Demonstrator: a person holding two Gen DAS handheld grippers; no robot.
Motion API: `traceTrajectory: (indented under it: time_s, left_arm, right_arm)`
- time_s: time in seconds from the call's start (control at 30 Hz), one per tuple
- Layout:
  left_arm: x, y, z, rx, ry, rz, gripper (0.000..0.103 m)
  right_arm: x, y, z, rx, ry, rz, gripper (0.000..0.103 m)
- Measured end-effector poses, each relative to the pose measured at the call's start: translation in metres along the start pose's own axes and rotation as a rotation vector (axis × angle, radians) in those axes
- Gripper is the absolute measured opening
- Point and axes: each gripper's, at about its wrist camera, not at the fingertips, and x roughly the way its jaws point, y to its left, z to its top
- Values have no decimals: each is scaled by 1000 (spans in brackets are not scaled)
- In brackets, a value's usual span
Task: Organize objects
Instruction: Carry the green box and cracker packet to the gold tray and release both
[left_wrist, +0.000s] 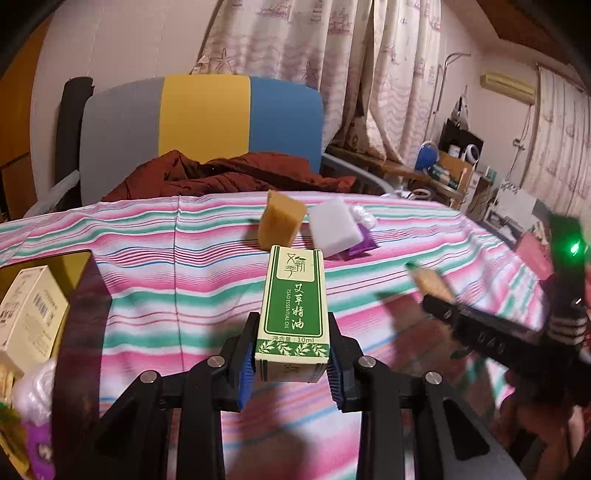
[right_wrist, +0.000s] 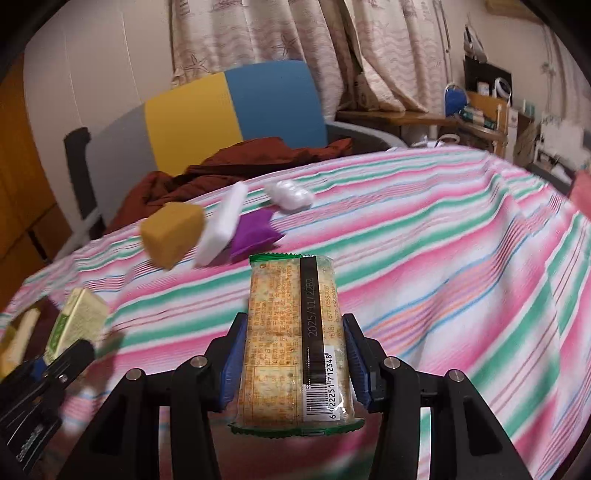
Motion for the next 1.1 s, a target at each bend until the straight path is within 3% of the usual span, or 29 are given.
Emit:
traceTrajectory:
  time_s: [0.27,0.5,0.67,0.93,1.1]
  left_arm:
    - [-60,2,-26,-8,-25,-76,32]
    - [-106,32,-34,-78,-56,-73,32]
    - [-141,68,-37,-144,-99,-14,32]
    - [-186,146,-42,-288,-154,140,32]
    - [-188,199,-43,-346,-110,229,32]
  right_arm:
    - [-13,25,-23,25,61,103,50]
    - [-30,72,-33,-29,78,213,50]
    - [-50,115,-38,-84,79,323,50]
    - [-69,200,-46,-187,137,521,50]
    - [-69,262,-46,-221,182,641,50]
